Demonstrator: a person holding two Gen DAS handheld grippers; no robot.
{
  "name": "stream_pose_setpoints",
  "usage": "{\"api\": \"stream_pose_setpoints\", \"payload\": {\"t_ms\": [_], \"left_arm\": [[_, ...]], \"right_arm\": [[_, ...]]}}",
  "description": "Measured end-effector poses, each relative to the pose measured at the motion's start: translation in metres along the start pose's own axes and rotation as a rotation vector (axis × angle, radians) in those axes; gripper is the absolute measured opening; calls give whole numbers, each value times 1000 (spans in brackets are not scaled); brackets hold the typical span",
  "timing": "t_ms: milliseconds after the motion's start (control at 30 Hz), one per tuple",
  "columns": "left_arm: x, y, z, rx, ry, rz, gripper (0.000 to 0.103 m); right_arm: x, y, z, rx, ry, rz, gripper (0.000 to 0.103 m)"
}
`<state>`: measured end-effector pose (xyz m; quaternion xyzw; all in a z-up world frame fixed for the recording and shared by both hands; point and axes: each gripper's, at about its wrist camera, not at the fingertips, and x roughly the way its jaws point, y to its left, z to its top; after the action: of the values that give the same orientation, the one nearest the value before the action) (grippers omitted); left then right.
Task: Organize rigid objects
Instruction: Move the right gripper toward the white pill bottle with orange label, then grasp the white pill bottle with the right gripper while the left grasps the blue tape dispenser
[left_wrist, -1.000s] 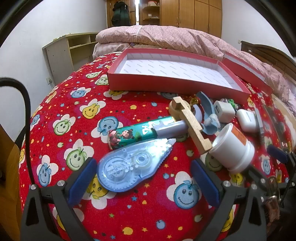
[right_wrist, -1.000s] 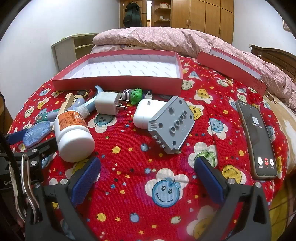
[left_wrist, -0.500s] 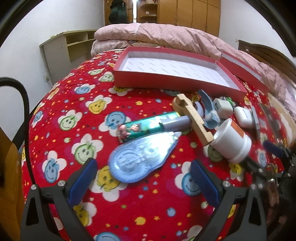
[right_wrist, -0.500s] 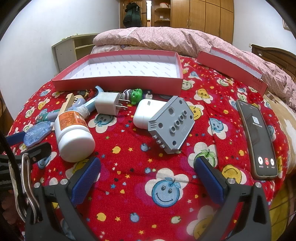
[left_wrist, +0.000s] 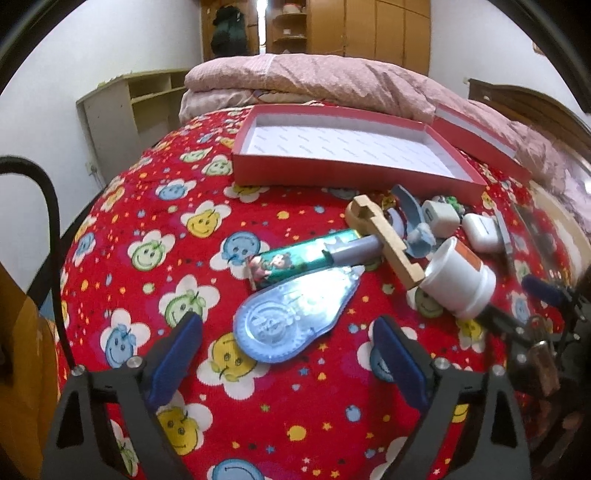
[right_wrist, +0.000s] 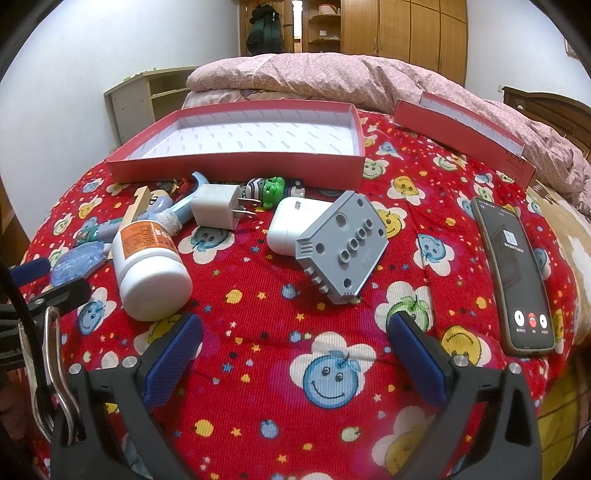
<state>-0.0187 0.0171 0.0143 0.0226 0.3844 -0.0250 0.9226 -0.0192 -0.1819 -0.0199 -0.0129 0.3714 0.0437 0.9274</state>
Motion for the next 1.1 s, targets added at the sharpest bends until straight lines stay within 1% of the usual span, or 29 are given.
{"api": "stream_pose_setpoints", "payload": {"t_ms": [33, 100, 167, 367, 400, 533, 633, 733, 833, 933, 1000, 1033, 1100], "left_arm": [[0, -2, 1, 12, -5, -2, 91], [0, -3, 3, 20, -13, -12, 89], [1, -2, 6, 19, -21, -19, 88], [11, 5, 9, -14, 8, -58, 84], [13, 6, 10, -17, 18, -60, 84], [13, 6, 10, -15, 14, -67, 84], [14, 6, 11, -15, 14, -69, 83], [14, 6, 11, -12, 12, -62, 79], [12, 9, 8, -24, 6, -63, 74], [11, 11, 7, -30, 0, -69, 66], [10, 11, 6, -24, -1, -71, 66], [10, 10, 6, -19, 1, -75, 65], [8, 7, 5, -14, 7, -90, 65]], "right_arm": [[1, -2, 0, 5, 2, 6, 101], [-2, -3, 1, 15, 6, 23, 96], [-9, -4, 2, 24, 6, 63, 94], [-31, 9, 4, -26, -30, 145, 94], [-31, 12, 5, -35, -29, 157, 94], [-30, 27, 12, -84, -24, 212, 94], [-24, 36, 17, -114, -21, 238, 89], [-17, 45, 20, -131, -14, 243, 85], [-9, 50, 22, -141, -7, 237, 79], [-3, 54, 24, -147, -7, 226, 67], [1, 54, 24, -144, 2, 229, 49], [2, 53, 23, -141, 10, 237, 46], [2, 50, 21, -131, 18, 234, 43]]}}
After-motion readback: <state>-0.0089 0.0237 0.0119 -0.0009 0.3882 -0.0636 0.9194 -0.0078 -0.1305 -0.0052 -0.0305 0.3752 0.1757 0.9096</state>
